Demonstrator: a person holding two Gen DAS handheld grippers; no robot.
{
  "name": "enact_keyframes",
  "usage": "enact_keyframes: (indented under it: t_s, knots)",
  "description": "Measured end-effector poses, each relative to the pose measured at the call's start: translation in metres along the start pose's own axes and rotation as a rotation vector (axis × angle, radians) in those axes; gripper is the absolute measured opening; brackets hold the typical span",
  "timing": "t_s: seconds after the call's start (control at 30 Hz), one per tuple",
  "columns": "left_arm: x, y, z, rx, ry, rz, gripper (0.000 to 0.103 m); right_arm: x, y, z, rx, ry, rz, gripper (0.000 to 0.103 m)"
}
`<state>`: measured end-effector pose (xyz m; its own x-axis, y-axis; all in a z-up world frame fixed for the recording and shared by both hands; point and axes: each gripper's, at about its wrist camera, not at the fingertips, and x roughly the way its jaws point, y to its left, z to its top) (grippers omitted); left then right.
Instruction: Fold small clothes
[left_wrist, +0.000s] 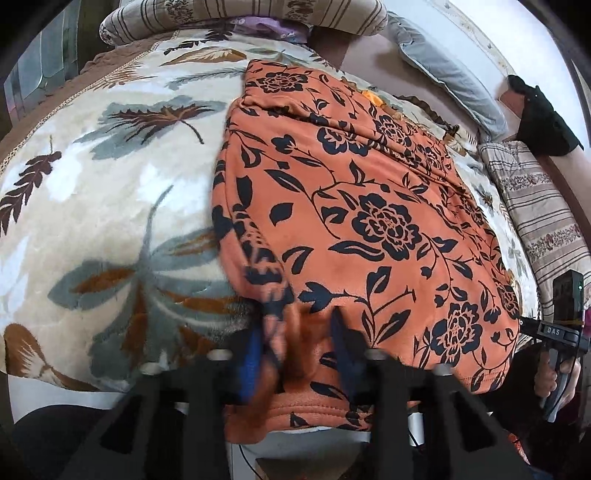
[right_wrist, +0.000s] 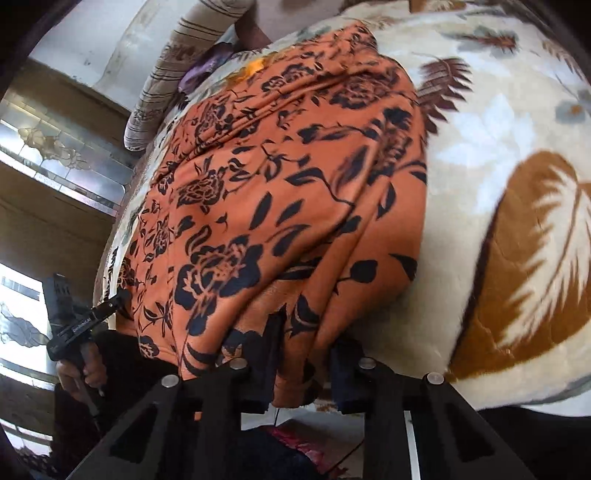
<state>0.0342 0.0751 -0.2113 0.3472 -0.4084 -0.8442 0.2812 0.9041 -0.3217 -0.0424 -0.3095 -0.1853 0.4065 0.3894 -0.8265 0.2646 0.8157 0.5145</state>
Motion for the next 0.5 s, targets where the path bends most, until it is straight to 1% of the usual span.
enact_keyframes:
  t_s: [0.03, 0.07, 0.17, 0.2, 0.23, 0.3, 0.33, 0.37, 0.4, 0.47, 0.5]
  knots:
    - [0.001, 0.001, 0.0, -0.003, 0.0, 0.0, 0.022, 0.001, -0.002, 0.001, 0.019, 0.003, 0.006, 0.027]
    - [0.001, 0.002, 0.001, -0.007, 0.002, -0.004, 0.022, 0.003, -0.004, 0.002, 0.029, 0.01, 0.016, 0.028]
    - [0.005, 0.006, 0.004, -0.029, 0.02, -0.014, 0.022, 0.004, 0.001, 0.002, -0.004, -0.005, 0.009, 0.027]
    - [0.006, 0.008, 0.005, -0.04, 0.027, -0.015, 0.029, 0.003, 0.002, 0.002, -0.012, -0.011, 0.002, 0.024]
    - [0.009, 0.01, 0.006, -0.055, 0.038, -0.029, 0.032, 0.003, 0.003, 0.002, -0.015, -0.015, 0.004, 0.015]
    - [0.009, 0.011, 0.009, -0.052, 0.048, -0.037, 0.031, 0.0, 0.005, 0.003, -0.022, -0.034, 0.015, 0.01]
    - [0.01, 0.01, 0.01, -0.038, 0.056, -0.03, 0.024, -0.003, 0.005, 0.004, -0.02, -0.045, 0.03, 0.01]
    - [0.009, 0.01, 0.011, -0.031, 0.055, -0.017, 0.014, -0.007, 0.006, 0.005, -0.014, -0.061, 0.054, 0.009]
    - [0.008, 0.012, 0.014, -0.031, 0.054, -0.008, 0.008, -0.01, 0.007, 0.007, -0.011, -0.074, 0.073, 0.009]
    - [0.002, 0.017, 0.019, -0.057, 0.04, -0.053, 0.008, -0.02, 0.008, 0.011, -0.003, -0.102, 0.113, 0.008]
    - [-0.004, 0.018, 0.023, -0.065, 0.021, -0.079, 0.007, -0.025, 0.009, 0.015, 0.005, -0.116, 0.135, 0.008]
